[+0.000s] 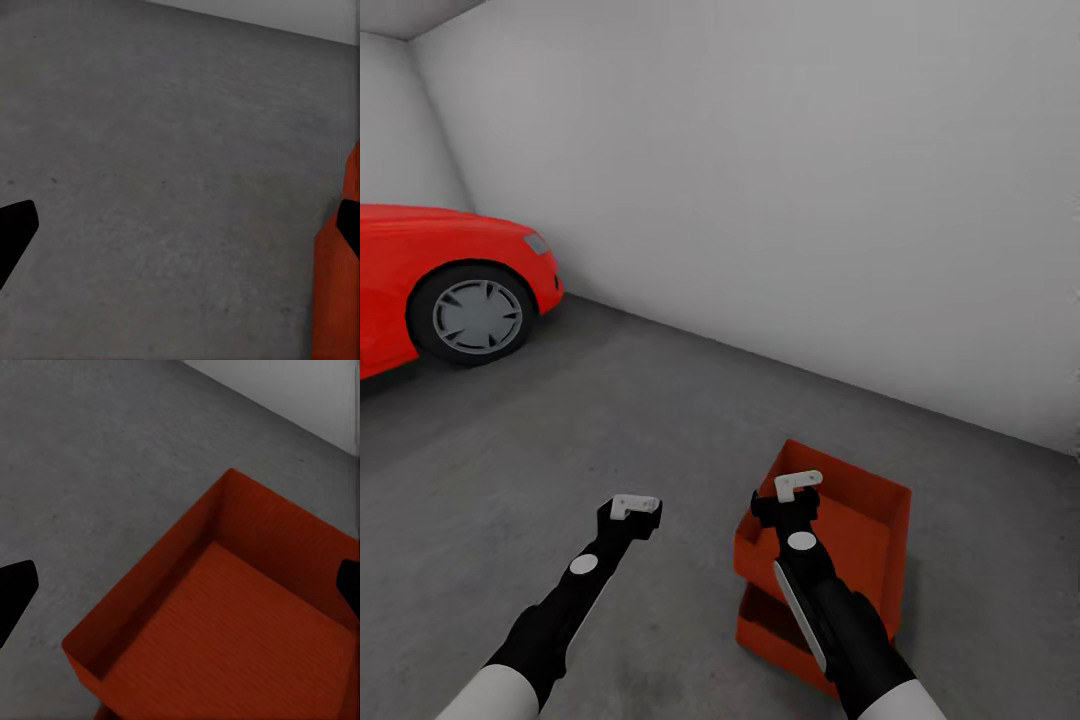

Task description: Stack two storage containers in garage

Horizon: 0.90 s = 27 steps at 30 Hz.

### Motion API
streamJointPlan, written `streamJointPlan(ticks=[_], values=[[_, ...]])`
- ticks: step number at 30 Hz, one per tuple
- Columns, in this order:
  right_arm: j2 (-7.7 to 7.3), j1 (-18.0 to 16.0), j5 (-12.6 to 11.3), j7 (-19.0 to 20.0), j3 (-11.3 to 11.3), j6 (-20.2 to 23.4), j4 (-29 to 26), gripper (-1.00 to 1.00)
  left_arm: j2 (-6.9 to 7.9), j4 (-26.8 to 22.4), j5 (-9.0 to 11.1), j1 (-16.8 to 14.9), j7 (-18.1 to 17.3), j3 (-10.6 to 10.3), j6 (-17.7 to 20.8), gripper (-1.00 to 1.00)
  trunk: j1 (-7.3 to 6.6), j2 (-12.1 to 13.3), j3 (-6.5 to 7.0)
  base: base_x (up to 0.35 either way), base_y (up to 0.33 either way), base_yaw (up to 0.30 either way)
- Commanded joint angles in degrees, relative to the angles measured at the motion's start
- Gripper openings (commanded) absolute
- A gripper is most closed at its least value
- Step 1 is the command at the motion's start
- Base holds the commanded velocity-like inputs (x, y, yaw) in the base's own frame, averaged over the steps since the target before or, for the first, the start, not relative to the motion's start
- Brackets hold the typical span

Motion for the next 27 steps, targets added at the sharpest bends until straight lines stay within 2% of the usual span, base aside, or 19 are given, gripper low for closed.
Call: streamJointPlan(ticks=[1,27], values=[[-0.02,-0.04,0.48,-0.14,0.10,0.52,-0.05,1.00,0.05,-0.05,0.60,-0.02,0.37,-0.24,0.05,1.00,-0.23,0.39,0.23,0.000,0.000,-0.106],[-0.16,-0.04,0.48,-0.14,-0.04,0.52,0.03,1.00,-0.01,-0.05,0.42,-0.02,0.35,-0.33,0.07,1.00,-5.94,10.82,7.21,0.000,0.000,-0.106]])
